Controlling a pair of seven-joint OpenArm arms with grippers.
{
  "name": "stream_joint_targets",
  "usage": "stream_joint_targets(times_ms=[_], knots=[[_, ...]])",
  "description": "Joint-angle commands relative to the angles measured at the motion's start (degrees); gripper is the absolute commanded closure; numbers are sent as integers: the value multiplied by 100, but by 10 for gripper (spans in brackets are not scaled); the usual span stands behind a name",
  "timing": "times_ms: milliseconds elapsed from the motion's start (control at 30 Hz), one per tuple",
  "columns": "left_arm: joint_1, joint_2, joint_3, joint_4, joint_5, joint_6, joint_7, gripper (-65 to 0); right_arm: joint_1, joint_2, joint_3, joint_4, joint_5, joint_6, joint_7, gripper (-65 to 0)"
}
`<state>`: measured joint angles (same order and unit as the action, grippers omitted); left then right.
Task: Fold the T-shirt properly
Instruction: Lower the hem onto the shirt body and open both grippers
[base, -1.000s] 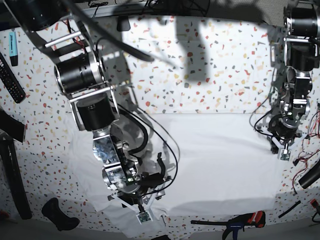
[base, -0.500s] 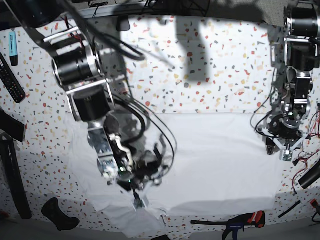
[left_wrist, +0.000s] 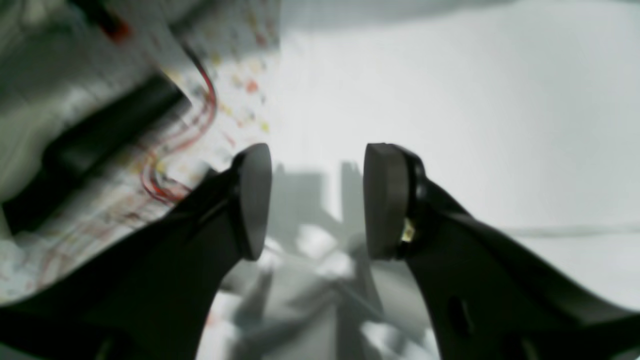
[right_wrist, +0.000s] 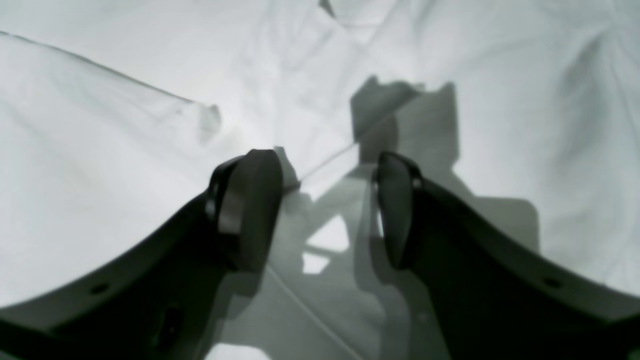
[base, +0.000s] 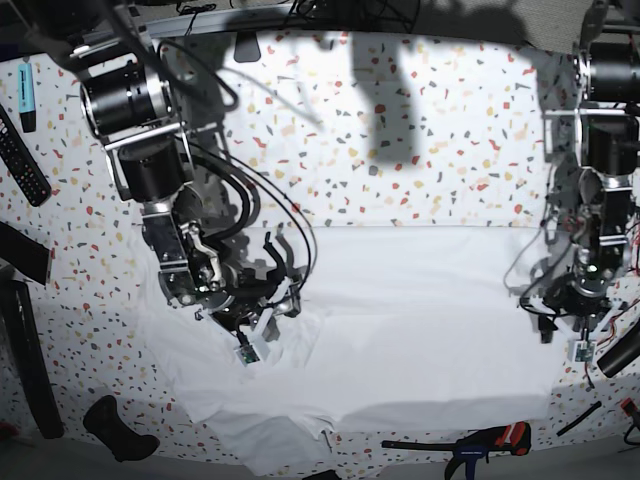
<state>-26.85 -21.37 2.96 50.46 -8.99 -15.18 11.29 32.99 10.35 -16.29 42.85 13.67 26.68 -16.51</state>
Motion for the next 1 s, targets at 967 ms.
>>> stream_joint_targets(times_ms=[967], knots=[[1585,87,-24,428,-92,-387,-1429,-292,-846,17,1419,118,-730,299,321,-335]])
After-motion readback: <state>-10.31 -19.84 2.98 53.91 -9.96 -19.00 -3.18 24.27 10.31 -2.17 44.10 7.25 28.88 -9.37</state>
